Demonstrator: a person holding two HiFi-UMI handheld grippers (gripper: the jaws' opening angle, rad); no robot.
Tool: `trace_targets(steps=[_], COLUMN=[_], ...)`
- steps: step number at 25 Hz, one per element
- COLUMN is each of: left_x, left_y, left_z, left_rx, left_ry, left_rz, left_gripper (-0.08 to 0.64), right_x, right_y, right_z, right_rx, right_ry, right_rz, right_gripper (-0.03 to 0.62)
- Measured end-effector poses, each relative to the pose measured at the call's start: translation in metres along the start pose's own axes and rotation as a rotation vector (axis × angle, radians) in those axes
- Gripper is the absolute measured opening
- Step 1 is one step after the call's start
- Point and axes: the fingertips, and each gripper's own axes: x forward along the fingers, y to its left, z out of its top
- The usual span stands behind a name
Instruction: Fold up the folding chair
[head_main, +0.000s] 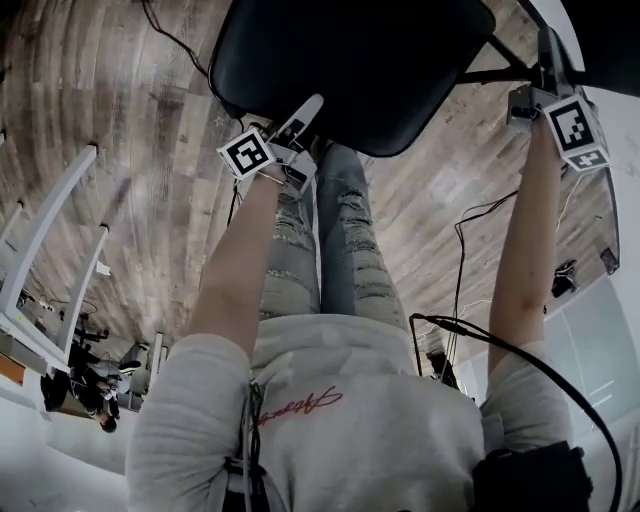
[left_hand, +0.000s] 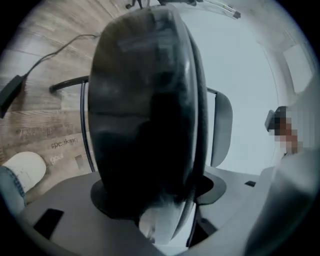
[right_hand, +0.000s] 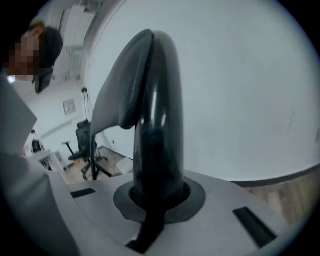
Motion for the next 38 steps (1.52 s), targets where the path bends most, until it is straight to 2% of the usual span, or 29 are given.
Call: trace_targets(steps=[2,6,9,12,16,19,23,27,35,38], left_x=[0.000,0.002,0.013,0.030,0.053,0.064,0.091,0.115,0.152,0.172], left_y=[0.005,-0.006,-0.032,-0.071,-0.123,-0.149,-0.178,-0.197,-0.222,-0.241], left_z=[0.004,0.012,0.021,0.041,0.061,0.071,0.094,0.094,0.111,0.121], left_rx=[-0.019,-0.003,-0.015,-0.029,-0.063,-0.093,-0.084,-0.098,-0.107,-0.109], left_ry=[-0.036,-0.037,-0.033,-0.050,-0.154,-0.201,-0.252,-0.272,-0.300,-0.295], left_rz=[0.042,0.089,0.168,0.272,0.413,0.480,0.530,0.575,0.602,0.573], left_gripper=[0.322,0.322,0.322,0.322,0.318,0.311,0.290,0.270,0.250,0.224], right_x=[0.002,0.001,0.000,0.001,0.007,0.015,0.040,0.052,0.081,0.091], right_y=[0.000,0.003,-0.004,-0.006,-0.004,-0.010,-0.021,-0.041,-0.059,-0.063], right_z=[-0.002,-0.001,0.015,0.037,0.072,0.084,0.105,0.114,0.134,0.146], right_rx=[0.052,0.056,0.048,0.034,-0.006,-0.002,0.002,0.014,0.028,0.023], right_ry=[0.001,0.021,-0.004,-0.034,-0.065,-0.051,-0.055,-0.013,0.012,0.010], right_rz=[-0.004,-0.038,-0.068,-0.047,-0.012,-0.025,-0.022,0.011,0.061,0.071], right_gripper=[0.015,0.014,0.014,0.014,0.014,0.014,0.014,0.014,0.014,0.014])
